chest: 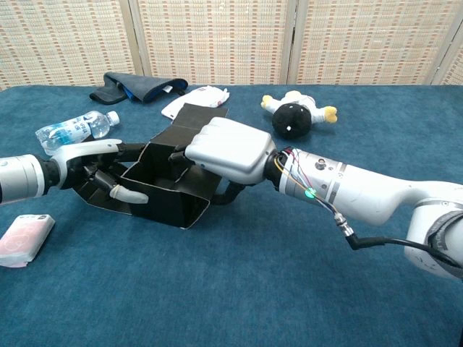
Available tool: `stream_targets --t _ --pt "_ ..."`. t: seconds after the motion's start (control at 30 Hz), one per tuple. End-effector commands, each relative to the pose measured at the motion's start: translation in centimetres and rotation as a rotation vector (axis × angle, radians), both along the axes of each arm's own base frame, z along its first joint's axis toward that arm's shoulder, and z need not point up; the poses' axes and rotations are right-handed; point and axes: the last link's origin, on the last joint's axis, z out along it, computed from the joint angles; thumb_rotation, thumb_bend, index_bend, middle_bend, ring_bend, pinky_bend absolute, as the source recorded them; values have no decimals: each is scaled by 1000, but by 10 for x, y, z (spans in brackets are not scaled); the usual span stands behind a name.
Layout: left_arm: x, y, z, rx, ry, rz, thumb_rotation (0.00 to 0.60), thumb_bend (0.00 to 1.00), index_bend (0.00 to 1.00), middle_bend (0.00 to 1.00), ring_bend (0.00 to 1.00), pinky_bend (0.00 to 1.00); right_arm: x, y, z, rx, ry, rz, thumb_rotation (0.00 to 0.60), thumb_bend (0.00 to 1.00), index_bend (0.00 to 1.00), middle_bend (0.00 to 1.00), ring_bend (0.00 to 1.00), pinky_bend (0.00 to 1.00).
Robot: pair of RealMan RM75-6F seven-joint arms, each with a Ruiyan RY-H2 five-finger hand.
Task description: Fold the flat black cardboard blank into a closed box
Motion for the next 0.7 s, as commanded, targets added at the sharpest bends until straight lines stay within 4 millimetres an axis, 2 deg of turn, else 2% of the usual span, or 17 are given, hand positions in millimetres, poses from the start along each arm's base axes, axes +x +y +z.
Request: stream_targets --t 0.03,0.37,0.43,0.57,0.7 --pt "0 0 0 0 0 -2 600 152 115 128 572 743 2 0 1 1 -4 5 600 231 385 408 776 1000" --pt "-1 -1 2 -4 7 -7 600 152 124 128 572 743 6 -2 7 -8 -45 3 600 270 386 378 780 1000" --pt "-1 -2 1 -6 10 -10 600 153 124 128 572 743 7 -2 8 -12 -52 7 600 251 386 366 780 1000" --pt "0 -3 0 -9 18 -16 600 152 124 128 572 743 10 -1 9 -16 -73 9 600 126 386 337 780 1000" --pt "0 -3 0 -8 21 -21 600 153 124 128 572 743 10 -2 9 -15 -83 2 600 105 386 330 780 1000"
